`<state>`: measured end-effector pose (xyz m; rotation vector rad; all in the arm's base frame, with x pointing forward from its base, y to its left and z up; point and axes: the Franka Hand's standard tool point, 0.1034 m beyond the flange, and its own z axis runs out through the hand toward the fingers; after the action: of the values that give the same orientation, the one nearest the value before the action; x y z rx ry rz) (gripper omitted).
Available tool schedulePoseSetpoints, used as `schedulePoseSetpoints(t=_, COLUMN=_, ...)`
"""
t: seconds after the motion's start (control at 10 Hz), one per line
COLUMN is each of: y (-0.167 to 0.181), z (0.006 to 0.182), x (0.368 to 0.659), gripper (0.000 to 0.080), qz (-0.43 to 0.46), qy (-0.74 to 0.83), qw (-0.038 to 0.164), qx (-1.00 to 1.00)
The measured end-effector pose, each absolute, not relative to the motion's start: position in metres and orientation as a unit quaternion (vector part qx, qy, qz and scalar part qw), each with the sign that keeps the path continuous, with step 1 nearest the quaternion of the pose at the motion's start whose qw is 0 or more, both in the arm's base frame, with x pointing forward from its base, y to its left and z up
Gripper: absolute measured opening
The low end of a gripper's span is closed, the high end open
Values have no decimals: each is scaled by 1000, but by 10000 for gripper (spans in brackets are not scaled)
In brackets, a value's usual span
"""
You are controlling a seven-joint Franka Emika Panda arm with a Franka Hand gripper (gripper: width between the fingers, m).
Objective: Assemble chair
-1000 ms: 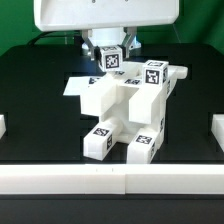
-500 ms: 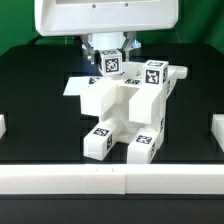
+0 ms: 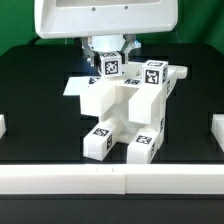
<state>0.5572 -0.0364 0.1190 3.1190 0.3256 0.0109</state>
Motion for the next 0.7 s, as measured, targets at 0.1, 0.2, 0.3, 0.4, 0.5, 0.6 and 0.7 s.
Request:
schedulePoseSetpoints(t=0.1, y=-36, z=119, x=557, gripper=287, qz=4, qy=104, qw=3, qx=995)
schedulePoseSetpoints(t=0.2, y=-36, z=119, x=557, gripper=287, qz=4, qy=104, qw=3, qx=995)
schedulePoseSetpoints(t=0.3, y=-36, z=119, x=557, gripper=287, qz=4, qy=104, qw=3, qx=995)
schedulePoseSetpoints(t=0.4, y=-36, z=119, x=557, gripper=287, qz=4, qy=104, qw=3, qx=995)
schedulePoseSetpoints(t=0.5, y=-36, z=119, x=557, gripper=287, qz=4, qy=104, qw=3, qx=995)
schedulePoseSetpoints(t=0.6, y=-36, z=119, x=557, gripper=287, qz=4, qy=104, qw=3, qx=995)
schedulePoseSetpoints(t=0.7, y=-36, z=119, x=557, gripper=287, qz=4, qy=104, qw=3, qx=995)
